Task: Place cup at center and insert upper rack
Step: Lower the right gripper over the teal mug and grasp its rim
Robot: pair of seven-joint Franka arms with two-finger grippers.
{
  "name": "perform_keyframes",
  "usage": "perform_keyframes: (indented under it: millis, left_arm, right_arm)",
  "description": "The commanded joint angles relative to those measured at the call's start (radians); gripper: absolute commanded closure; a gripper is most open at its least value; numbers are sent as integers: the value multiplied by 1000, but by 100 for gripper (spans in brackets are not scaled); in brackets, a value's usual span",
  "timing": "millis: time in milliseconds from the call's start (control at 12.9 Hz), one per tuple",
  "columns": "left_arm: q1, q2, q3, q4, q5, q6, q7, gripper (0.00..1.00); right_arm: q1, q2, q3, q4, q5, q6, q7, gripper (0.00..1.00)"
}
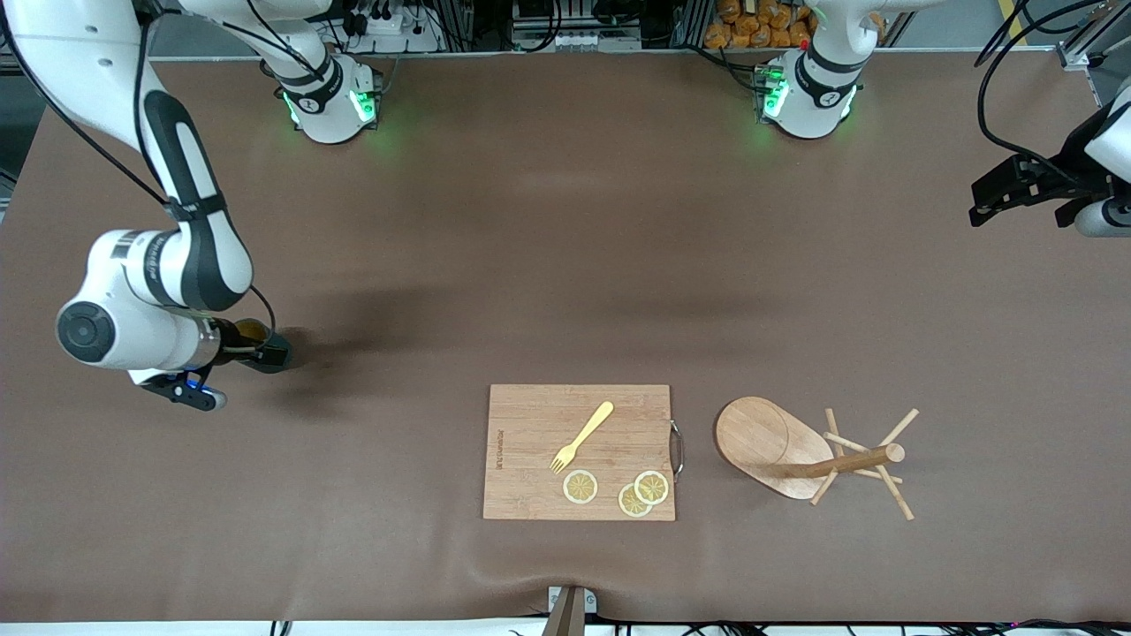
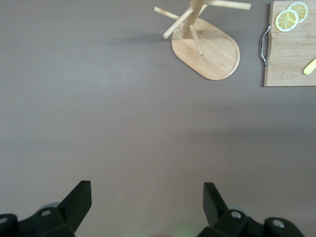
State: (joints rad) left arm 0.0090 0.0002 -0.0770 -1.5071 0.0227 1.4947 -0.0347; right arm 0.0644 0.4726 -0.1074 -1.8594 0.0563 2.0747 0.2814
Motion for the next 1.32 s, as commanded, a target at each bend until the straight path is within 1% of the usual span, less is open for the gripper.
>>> perform_keyframes:
  millis: [0,155,466,700,777,933,1088,1166,1244]
  left_arm:
    - [2,0,-6,-2,-9,-1,-5,0]
    - [2,-2,-7,-2,-9,-1,-5,0]
    - [3,-2,-7,-2,-9,-1,-4,0]
    - [5,0,-7,-2,-9,-2,-2,0]
    - [6,0,-7,-1,-9,-1,-1,0]
    - [5,0,-7,1,-7,-1,-1,0]
    - [8,0,-7,1,-7,-1,-1,0]
    - [8,0,-7,1,-7,-1,-1,0]
    - [9,0,-7,-1,-7,-1,-1,0]
  right_arm:
    - [5,8,-3,-1,8,9,31,67]
    - [6,6,-3,-1,8,8,32,100]
    - [11,-5,-6,3,-12,10,30,100]
    - [24,-35,-8,18,-12,-11,32,100]
    - [34,-51,-6,38,-12,-52,47,100]
    - [78,-78,-2,100,-10,-178,108,100]
    - [132,-120,9,114,8,-232,160,100]
    - [150,-127,40,129,19,-249,220,100]
    - [152,-129,95,152,34,-269,267,100]
